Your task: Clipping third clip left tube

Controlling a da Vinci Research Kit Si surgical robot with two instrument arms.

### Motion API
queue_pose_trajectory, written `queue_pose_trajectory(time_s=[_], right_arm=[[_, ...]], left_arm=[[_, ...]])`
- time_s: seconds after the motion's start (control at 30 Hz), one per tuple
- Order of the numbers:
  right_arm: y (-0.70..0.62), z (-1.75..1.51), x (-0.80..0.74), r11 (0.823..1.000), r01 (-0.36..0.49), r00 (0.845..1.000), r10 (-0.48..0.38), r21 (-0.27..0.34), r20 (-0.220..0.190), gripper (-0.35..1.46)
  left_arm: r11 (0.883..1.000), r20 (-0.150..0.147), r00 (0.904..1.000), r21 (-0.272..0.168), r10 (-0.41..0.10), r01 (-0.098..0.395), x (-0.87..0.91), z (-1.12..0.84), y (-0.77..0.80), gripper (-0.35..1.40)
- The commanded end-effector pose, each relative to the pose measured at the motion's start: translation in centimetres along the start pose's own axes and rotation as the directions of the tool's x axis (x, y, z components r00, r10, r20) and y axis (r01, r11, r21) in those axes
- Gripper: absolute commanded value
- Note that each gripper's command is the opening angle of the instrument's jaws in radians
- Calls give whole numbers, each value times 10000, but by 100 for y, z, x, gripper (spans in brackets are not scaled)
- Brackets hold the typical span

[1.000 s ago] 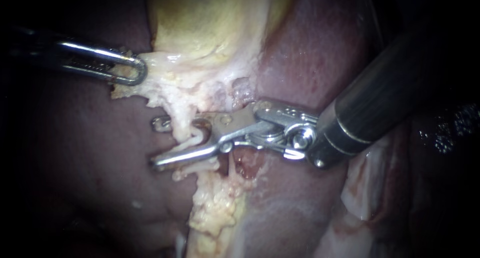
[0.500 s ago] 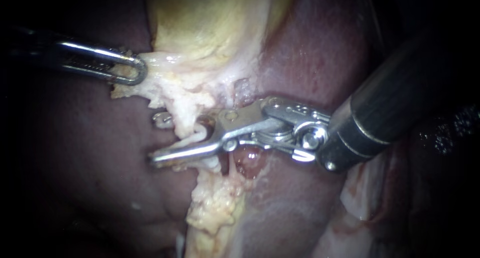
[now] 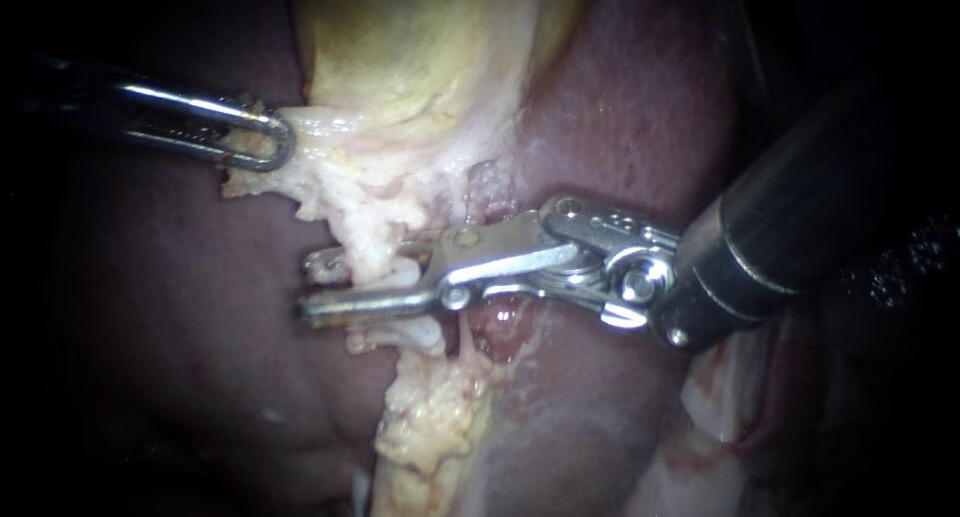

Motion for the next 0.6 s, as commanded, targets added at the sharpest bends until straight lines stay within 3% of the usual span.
queue_pose_trajectory(time_s=[0.03, 0.6], right_arm=[[0, 0, 0, 10000, -84, 10000, 84, 41, 19, -35], [1, -4, -1, 9995, -254, 9997, 253, 195, 30, -35]], left_arm=[[10000, 2, 10000, -4, -1, 1, 0, 0, 0, -35], [10000, 1, 10000, -4, 0, 0, 0, 1, -1, -35]])
